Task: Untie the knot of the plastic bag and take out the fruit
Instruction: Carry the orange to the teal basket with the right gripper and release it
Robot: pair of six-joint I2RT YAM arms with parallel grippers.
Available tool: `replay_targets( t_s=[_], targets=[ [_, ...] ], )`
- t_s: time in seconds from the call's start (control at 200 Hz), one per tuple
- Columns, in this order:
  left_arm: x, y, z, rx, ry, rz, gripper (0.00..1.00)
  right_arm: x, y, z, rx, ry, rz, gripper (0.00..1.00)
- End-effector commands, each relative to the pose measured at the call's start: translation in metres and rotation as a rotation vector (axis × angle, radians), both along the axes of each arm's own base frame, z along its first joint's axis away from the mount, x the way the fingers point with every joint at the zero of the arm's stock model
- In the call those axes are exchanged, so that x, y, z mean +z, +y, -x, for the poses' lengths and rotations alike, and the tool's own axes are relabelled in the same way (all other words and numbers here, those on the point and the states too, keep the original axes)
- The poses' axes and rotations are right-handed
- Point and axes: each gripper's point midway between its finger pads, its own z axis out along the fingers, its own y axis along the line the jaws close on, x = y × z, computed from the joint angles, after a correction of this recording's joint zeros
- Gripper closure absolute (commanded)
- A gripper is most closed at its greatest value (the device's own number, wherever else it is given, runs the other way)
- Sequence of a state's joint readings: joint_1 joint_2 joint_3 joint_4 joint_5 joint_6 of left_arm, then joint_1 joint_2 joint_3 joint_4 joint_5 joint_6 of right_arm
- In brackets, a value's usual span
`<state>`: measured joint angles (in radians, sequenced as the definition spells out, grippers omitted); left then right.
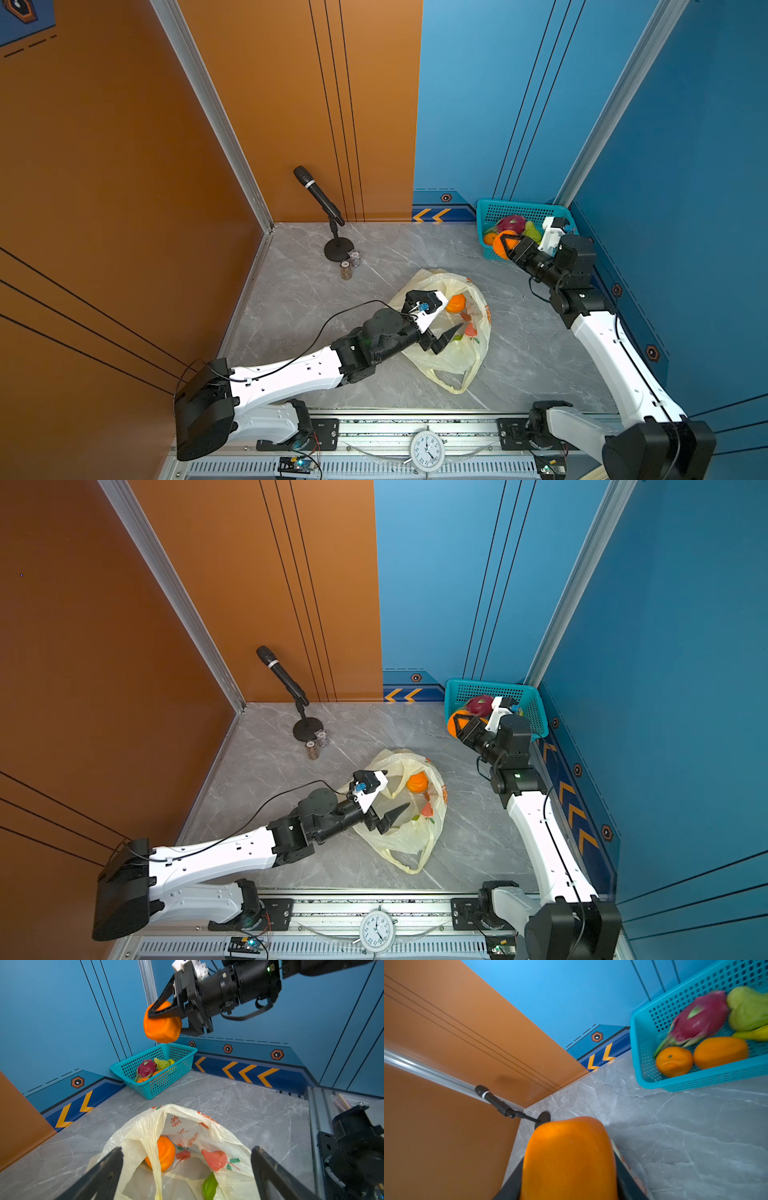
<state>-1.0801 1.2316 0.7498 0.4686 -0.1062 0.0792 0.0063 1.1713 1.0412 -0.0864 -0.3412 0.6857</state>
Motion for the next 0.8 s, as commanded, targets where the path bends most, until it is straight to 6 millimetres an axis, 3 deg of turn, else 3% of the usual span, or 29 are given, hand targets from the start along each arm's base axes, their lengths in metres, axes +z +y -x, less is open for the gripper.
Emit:
replay_targets(
  t_s=[0.0, 0.501, 0.681, 0.696, 0.791],
  targets=[
    [0.010, 0.003, -0.001, 0.020, 0.003, -0.012, 0.03, -0.003, -0.035, -0.020, -0.121, 0.025, 0.111, 0.61],
    [0.003, -0.006, -0.005, -0.042, 0.002, -0.038, 0.01, -0.064, -0.154, -0.127, -0.465, 0.266, 0.363, 0.61],
    [-0.001, -0.006, -0.012, -0.039, 0.010, -0.024, 0.01, -0.089, -0.191, -0.156, -0.567, 0.375, 0.465, 0.61],
    [-0.002, -0.006, -0.012, -0.040, 0.011, -0.024, 0.01, -0.082, -0.194, -0.160, -0.576, 0.364, 0.469, 0.60],
    [-0.005, -0.006, -0.014, -0.042, 0.022, -0.024, 0.01, -0.090, -0.208, -0.171, -0.609, 0.393, 0.507, 0.60]
  ],
)
